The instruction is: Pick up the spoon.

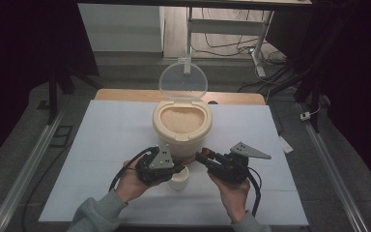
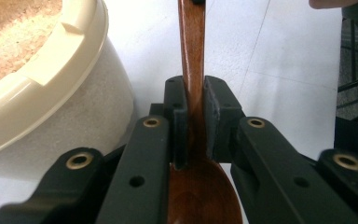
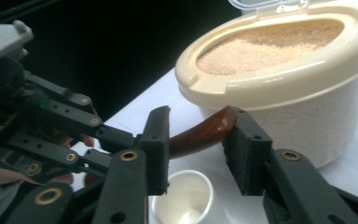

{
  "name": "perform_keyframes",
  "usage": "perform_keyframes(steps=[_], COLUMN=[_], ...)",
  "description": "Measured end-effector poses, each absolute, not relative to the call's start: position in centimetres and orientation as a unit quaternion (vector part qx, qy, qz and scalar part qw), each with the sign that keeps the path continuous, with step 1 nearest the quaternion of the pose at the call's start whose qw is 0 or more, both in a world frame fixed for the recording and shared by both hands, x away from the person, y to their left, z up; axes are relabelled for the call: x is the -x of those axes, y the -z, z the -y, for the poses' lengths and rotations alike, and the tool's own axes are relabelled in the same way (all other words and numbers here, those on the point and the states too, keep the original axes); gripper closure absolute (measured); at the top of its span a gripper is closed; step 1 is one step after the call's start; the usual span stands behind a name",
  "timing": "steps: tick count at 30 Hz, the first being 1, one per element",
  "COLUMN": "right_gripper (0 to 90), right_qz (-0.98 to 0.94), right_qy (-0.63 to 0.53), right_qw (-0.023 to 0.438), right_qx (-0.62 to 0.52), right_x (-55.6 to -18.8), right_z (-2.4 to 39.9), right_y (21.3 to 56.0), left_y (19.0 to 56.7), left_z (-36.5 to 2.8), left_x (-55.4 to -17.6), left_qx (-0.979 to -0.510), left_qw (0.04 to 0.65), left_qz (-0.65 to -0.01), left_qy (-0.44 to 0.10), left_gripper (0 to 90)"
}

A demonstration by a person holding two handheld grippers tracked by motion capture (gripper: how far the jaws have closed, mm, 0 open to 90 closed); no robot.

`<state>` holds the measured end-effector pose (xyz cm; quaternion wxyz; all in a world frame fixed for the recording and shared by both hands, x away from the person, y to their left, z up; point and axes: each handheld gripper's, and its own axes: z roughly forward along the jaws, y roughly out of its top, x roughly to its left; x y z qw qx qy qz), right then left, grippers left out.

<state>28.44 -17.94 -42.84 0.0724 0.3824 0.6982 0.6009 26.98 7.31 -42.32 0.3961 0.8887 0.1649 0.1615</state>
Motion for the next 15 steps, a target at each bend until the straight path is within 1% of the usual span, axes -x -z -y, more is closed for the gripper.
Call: perform_keyframes(steps=[2,3,4,6,7,8,9,11,15], right_gripper=[67.2,67.2,71.8,73.5,77.5,77.5,80.7,82.4,82.8], right_qz=[-0.696,-0.696,-0.694,-0.693,-0.692,-0.692,-0.687,-0.685,-0.677], right_qy=[-0.606,-0.606,-0.615,-0.619,-0.627,-0.627,-0.638,-0.645,-0.659], right_qw=[0.064,0.064,0.058,0.055,0.047,0.047,0.036,0.03,0.021], right_qx=[-0.379,-0.379,-0.369,-0.365,-0.355,-0.355,-0.346,-0.337,-0.327], right_x=[-28.4,-28.4,-28.3,-28.27,-28.23,-28.23,-28.19,-28.16,-28.26], right_z=[17.95,17.95,17.97,17.97,18.0,18.0,17.99,17.95,18.09], right_y=[42.77,42.77,42.6,42.47,42.21,42.21,42.01,41.91,41.94], left_y=[42.35,42.4,42.43,42.46,42.46,42.46,42.45,42.46,42.23], left_z=[-7.3,-7.28,-7.28,-7.29,-7.25,-7.22,-7.19,-7.18,-7.39], left_x=[-27.02,-27.03,-27.06,-27.09,-27.04,-27.0,-26.97,-26.95,-26.83], left_qx=[-0.89,-0.89,-0.89,-0.891,-0.891,-0.89,-0.89,-0.89,-0.886], left_qw=[0.393,0.393,0.391,0.391,0.392,0.393,0.393,0.395,0.403], left_qz=[-0.165,-0.166,-0.166,-0.163,-0.162,-0.161,-0.16,-0.16,-0.158], left_qy=[-0.163,-0.164,-0.165,-0.164,-0.164,-0.164,-0.165,-0.165,-0.167], left_gripper=[79.5,79.5,79.7,79.8,79.9,79.9,80.0,79.9,79.8])
